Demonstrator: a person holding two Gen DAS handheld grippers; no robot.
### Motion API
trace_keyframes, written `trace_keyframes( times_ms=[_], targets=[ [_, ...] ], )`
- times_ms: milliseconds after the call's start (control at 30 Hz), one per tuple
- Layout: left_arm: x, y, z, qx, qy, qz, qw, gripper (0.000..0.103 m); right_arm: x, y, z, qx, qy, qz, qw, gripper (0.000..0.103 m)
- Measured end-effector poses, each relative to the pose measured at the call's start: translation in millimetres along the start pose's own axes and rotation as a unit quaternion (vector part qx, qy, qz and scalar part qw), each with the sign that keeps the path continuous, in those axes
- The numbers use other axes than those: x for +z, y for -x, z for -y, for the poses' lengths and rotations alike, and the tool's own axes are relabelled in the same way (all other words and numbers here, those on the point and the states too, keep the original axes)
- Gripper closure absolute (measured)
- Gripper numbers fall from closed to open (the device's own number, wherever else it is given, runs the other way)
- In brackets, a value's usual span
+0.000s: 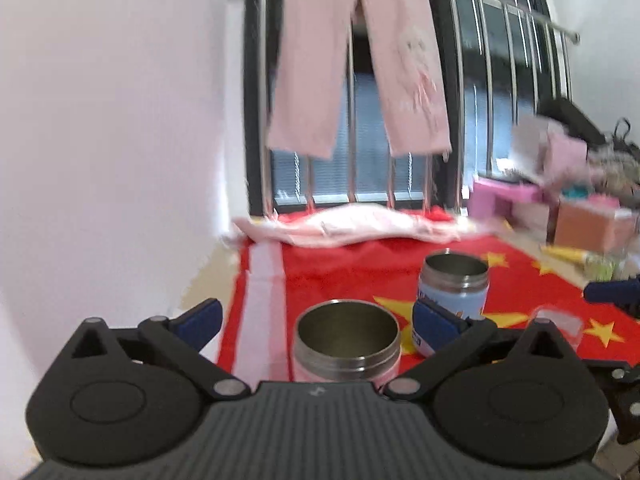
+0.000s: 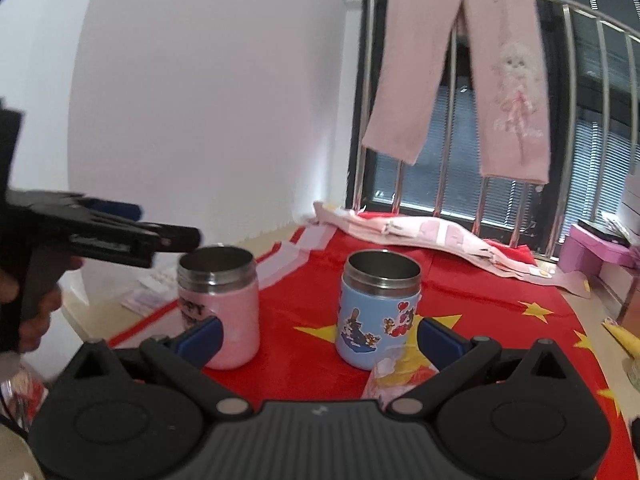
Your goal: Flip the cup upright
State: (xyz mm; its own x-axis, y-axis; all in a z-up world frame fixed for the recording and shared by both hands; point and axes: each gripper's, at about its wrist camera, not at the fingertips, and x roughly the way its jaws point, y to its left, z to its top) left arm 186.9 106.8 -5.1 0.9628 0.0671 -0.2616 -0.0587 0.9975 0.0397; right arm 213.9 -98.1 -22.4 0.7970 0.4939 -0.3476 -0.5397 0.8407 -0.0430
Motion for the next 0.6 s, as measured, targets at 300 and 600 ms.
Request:
trace_keyframes(
  times_ms=[300, 600],
  targets=[
    [-12.8, 103.0, 17.7, 0.024, 0.022, 0.039, 0.9987, 0.0, -18.9, 90.4, -28.4, -0.037, -0.03, 0.071, 0.996, 0.0],
    [-47.1, 186.9, 48.9, 0.006, 0.032, 0.067, 0.9972, 0.0, -37.8, 178.3, -42.0, -0.089, -0.039, 0.109, 0.989, 0.0]
  ],
)
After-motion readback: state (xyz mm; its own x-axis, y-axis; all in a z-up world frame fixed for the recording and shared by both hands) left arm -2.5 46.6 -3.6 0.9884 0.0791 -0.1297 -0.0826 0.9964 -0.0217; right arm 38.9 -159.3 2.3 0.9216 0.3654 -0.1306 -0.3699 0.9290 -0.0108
